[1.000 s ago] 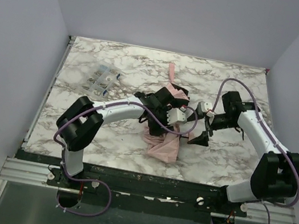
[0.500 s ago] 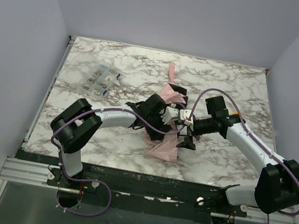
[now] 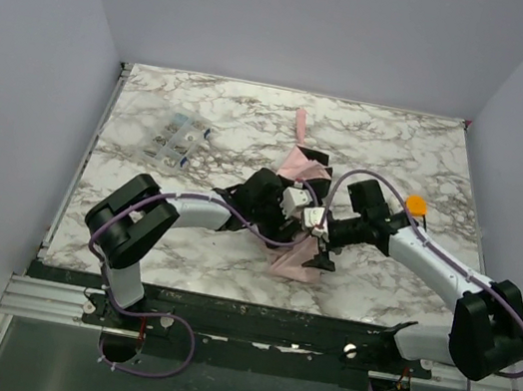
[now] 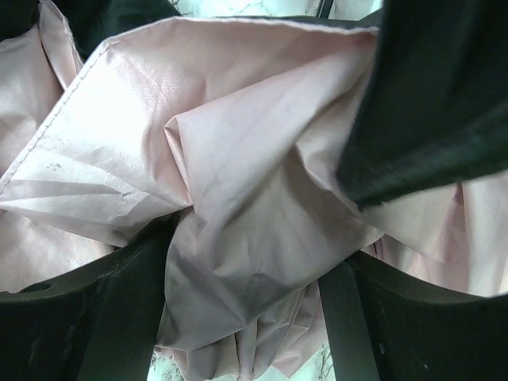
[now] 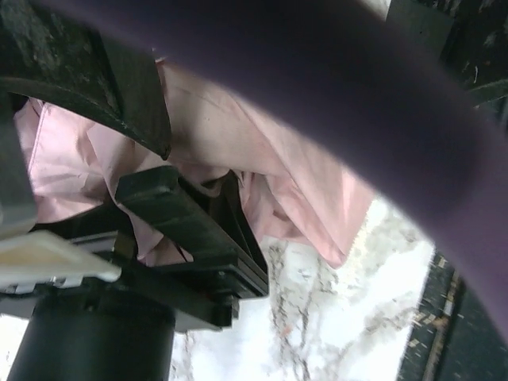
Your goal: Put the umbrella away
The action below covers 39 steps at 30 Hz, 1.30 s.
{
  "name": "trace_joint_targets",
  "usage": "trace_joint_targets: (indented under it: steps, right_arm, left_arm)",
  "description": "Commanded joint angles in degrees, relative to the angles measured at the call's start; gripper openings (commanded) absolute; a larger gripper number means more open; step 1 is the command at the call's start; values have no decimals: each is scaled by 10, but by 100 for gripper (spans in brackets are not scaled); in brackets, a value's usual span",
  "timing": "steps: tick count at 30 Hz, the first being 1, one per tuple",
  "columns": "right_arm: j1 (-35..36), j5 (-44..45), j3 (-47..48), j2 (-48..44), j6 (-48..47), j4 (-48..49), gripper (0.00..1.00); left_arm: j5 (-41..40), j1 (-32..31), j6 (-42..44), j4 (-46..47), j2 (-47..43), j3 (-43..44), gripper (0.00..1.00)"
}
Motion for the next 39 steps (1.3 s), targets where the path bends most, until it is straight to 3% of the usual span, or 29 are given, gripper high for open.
trace_joint_targets:
  steps: [1, 7, 13, 22, 24, 30, 32, 35, 39]
  right_arm:
    - [0, 97, -27, 14, -8, 117, 100]
    - [0, 171, -54, 61, -68, 178, 100]
    - [1, 218, -72, 105, -131, 156, 95]
    - [13, 263, -63, 151, -137, 107, 58]
    - [17, 276, -55, 164, -121, 101, 49]
    - [18, 286, -52, 169, -96, 98, 38]
    - [18, 282, -47, 172, -92, 89, 37]
    - [17, 265, -27, 179, -85, 60, 37]
    - [18, 241, 15, 196, -72, 5, 37]
  left_arm:
    - [85, -8, 20, 29, 4, -10, 69]
    - [110, -1, 37, -2, 2, 13, 70]
    - [139, 17, 26, 13, -15, 12, 72]
    - [169, 38, -30, 86, -33, 8, 79]
    - [174, 46, -56, 123, -50, -6, 81]
    - [194, 85, -138, 247, -123, -75, 83]
    - [206, 99, -153, 302, -149, -112, 94]
    - [193, 96, -106, 374, -193, -190, 98]
    - [122, 59, -31, 560, -234, -335, 98]
